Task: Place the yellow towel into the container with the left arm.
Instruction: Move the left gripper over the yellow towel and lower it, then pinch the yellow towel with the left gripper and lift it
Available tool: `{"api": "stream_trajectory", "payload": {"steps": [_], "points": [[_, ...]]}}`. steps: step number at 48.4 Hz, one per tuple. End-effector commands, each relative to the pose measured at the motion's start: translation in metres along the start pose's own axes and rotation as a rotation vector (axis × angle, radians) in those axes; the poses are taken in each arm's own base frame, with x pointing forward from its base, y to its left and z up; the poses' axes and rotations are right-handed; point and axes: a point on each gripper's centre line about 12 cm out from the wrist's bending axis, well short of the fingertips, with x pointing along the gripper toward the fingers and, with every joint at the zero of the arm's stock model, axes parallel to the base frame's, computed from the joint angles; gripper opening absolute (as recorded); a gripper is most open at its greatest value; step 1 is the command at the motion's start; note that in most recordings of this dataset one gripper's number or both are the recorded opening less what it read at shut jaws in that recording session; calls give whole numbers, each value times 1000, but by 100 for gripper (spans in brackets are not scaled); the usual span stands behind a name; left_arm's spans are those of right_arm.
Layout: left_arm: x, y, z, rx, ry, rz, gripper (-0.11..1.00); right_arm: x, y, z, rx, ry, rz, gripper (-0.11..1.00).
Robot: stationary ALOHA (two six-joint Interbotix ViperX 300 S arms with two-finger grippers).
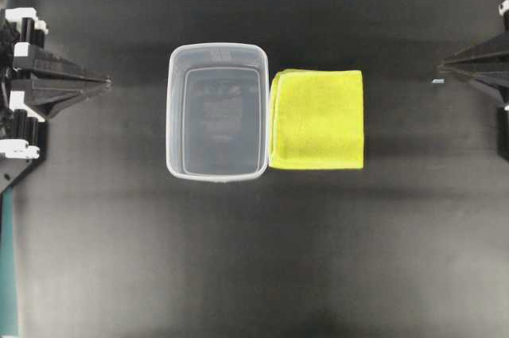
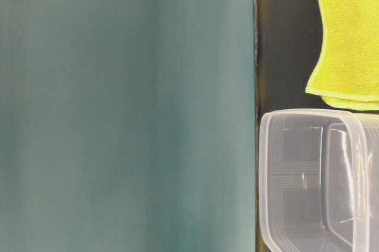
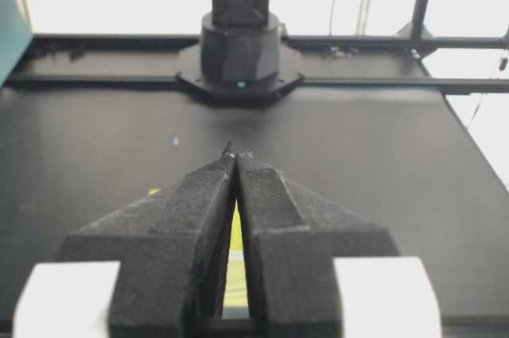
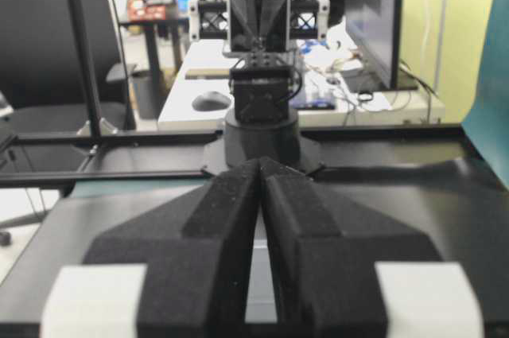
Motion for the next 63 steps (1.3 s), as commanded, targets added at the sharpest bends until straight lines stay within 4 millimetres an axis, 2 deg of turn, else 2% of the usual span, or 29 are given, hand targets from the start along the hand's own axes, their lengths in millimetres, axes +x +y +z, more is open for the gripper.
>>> {"api": "stream_trajectory", "payload": {"steps": [1,5,16,28,32,38,41,45,50,55,58,63], "points": [[16,9,2,24,82,36,6,2,-2,3,2,-6,-12,1],[32,15,5,33,179,59,0,1,-4,-4,14,27,-23,0],[90,21,19,62,394,63,0,-3,-6,-20,54,165,-34,0],[169,27,11,69,540,57,0,-13,-9,-26,85,252,-57,2],[199,28,4,72,576,53,0,-17,-8,-26,85,257,-57,14],[230,31,-8,70,644,53,2,-24,-10,-23,85,250,-70,47],[244,31,-18,70,696,51,9,-27,-11,-21,85,244,-73,67],[258,30,-34,67,777,44,28,-30,-11,-18,85,228,-73,81],[276,29,-60,66,881,36,60,-34,-10,-14,84,212,-72,80],[292,27,-88,67,955,28,84,-38,-10,-9,85,190,-73,78],[300,26,-102,67,981,25,91,-40,-10,-7,84,181,-71,78],[309,25,-135,68,1040,18,90,-42,-11,-5,88,176,-77,78]]}}
